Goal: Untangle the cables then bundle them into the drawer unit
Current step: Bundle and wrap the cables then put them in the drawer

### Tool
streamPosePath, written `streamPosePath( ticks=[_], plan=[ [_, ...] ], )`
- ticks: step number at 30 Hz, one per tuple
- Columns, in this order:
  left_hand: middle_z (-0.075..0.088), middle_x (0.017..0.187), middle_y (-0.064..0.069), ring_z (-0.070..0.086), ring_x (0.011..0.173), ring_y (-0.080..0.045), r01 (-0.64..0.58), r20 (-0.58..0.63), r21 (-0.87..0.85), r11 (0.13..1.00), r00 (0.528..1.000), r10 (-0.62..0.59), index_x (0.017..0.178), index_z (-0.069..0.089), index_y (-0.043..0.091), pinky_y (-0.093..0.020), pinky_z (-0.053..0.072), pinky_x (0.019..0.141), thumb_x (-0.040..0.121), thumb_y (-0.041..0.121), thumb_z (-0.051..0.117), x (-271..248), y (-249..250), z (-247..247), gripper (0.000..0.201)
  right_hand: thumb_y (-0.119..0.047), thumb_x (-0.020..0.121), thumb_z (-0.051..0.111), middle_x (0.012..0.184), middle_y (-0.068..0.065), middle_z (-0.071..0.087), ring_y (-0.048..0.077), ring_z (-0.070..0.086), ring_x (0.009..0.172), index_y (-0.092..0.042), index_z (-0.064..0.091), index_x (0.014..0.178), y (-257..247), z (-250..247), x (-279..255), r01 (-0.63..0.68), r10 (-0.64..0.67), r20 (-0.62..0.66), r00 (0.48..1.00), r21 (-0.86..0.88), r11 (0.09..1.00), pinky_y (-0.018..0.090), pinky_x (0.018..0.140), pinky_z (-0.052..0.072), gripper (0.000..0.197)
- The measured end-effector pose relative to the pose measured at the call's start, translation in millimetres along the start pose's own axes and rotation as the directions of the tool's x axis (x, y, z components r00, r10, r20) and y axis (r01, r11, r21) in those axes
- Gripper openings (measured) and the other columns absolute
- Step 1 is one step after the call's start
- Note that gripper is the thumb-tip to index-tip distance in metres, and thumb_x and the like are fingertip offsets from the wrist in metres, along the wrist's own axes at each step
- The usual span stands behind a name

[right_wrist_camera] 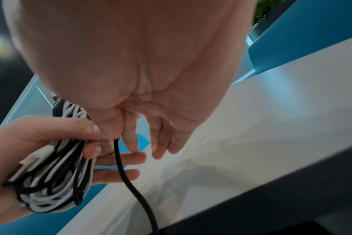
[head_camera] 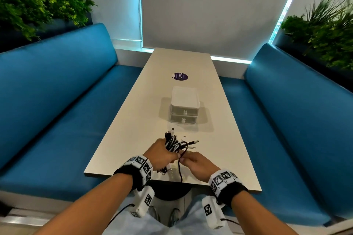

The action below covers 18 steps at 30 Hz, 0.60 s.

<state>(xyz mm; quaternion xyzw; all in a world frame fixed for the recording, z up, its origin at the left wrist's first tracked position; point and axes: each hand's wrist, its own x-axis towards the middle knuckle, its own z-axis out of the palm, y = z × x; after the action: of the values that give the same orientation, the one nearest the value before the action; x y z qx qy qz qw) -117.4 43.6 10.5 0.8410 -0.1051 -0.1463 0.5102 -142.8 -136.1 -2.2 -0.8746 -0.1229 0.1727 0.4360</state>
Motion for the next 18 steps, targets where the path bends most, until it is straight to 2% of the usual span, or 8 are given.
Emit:
streamPosePath(
  ticks=[4, 6, 8, 10, 11, 12, 14, 18],
  plan=[
    [0.067, 0.062, -0.007, 0.069, 0.063, -0.024, -0.003, 0.031, -0.060, 0.998, 0.999, 0.005, 0.072, 0.067, 0.006, -0.031, 0.051, 0.058, 0.073, 0.004, 0.069, -4.5, 3.6, 4.9, 0.003, -0.027, 0.096, 0.044, 0.121, -0.003, 0.065, 0.014, 0.057, 0.114, -0.024, 0.069, 0.108, 0.6, -0.7, 0.9, 0.067, -0.067, 0.004, 0.998, -0.151, 0.986, 0.036, 0.107, 0.039, 0.027],
    [0.068, 0.064, -0.004, 0.071, 0.065, -0.026, 0.001, 0.019, -0.067, 0.998, 1.000, 0.000, 0.076, 0.066, 0.010, -0.030, 0.051, 0.053, 0.072, 0.005, 0.070, -5.7, 3.2, 8.1, 0.008, -0.026, 0.097, 0.043, 0.127, 0.005, 0.063, 0.022, 0.055, 0.120, -0.019, 0.069, 0.111, 2.2, -1.3, 1.1, 0.057, -0.055, 0.014, 0.998, -0.272, 0.961, 0.041, 0.109, 0.038, 0.030],
    [0.065, 0.062, 0.008, 0.065, 0.063, -0.014, -0.030, -0.009, 0.007, 1.000, 1.000, 0.030, 0.073, 0.062, 0.018, -0.026, 0.049, 0.057, 0.067, 0.005, 0.071, -5.0, 1.4, 9.6, 0.018, -0.008, 0.092, 0.047, 0.121, 0.017, 0.065, 0.031, 0.061, 0.114, -0.001, 0.071, 0.107, 1.6, 1.3, 2.1, 0.033, -0.012, 0.087, 0.996, -0.247, 0.969, 0.033, 0.096, 0.050, 0.029],
    [0.062, 0.065, 0.014, 0.060, 0.068, -0.008, -0.039, -0.036, 0.080, 0.996, 0.998, 0.042, 0.074, 0.056, 0.023, -0.021, 0.046, 0.061, 0.063, 0.003, 0.071, -3.0, 0.7, 9.3, 0.027, -0.007, 0.077, 0.046, 0.092, 0.016, 0.073, 0.030, 0.073, 0.086, 0.001, 0.076, 0.075, 11.0, 0.7, 5.1, 0.110, -0.049, 0.159, 0.986, -0.403, 0.909, 0.030, 0.067, 0.059, 0.030],
    [0.062, 0.069, 0.013, 0.059, 0.070, -0.006, -0.044, -0.045, 0.122, 0.992, 0.998, 0.050, 0.075, 0.053, 0.024, -0.020, 0.045, 0.062, 0.062, 0.004, 0.070, -2.1, 0.6, 9.2, 0.029, -0.009, 0.078, 0.043, 0.091, 0.015, 0.073, 0.030, 0.073, 0.086, 0.000, 0.076, 0.075, 13.9, 4.5, 6.1, 0.099, -0.059, 0.117, 0.991, -0.374, 0.922, 0.029, 0.068, 0.059, 0.035],
    [0.061, 0.071, 0.012, 0.057, 0.070, -0.004, -0.050, -0.052, 0.164, 0.985, 0.997, 0.060, 0.074, 0.050, 0.026, -0.019, 0.043, 0.062, 0.062, 0.004, 0.069, -1.8, 1.2, 9.1, 0.031, -0.008, 0.085, 0.040, 0.103, 0.017, 0.071, 0.032, 0.069, 0.099, 0.002, 0.075, 0.090, 11.8, 6.3, 7.6, 0.039, 0.006, 0.127, 0.992, -0.348, 0.937, 0.030, 0.081, 0.056, 0.037],
    [0.061, 0.075, 0.012, 0.056, 0.070, 0.002, -0.055, -0.066, 0.190, 0.980, 0.995, 0.068, 0.075, 0.048, 0.028, -0.012, 0.039, 0.060, 0.063, 0.003, 0.068, -1.8, 1.4, 9.7, 0.034, -0.014, 0.100, 0.036, 0.130, 0.017, 0.059, 0.033, 0.054, 0.123, -0.003, 0.061, 0.126, 4.1, 9.3, 4.9, -0.036, 0.015, -0.061, 0.998, -0.358, 0.933, 0.036, 0.104, 0.043, 0.037],
    [0.064, 0.078, 0.008, 0.061, 0.075, -0.008, -0.042, -0.054, 0.271, 0.962, 0.997, 0.059, 0.078, 0.055, 0.021, -0.013, 0.040, 0.060, 0.066, 0.005, 0.068, -1.2, 2.9, 8.0, 0.024, -0.013, 0.101, 0.038, 0.139, 0.015, 0.053, 0.030, 0.046, 0.128, -0.003, 0.057, 0.129, 5.3, 11.0, 4.6, -0.086, 0.099, 0.021, 0.995, -0.341, 0.936, 0.034, 0.107, 0.035, 0.035]
  ],
)
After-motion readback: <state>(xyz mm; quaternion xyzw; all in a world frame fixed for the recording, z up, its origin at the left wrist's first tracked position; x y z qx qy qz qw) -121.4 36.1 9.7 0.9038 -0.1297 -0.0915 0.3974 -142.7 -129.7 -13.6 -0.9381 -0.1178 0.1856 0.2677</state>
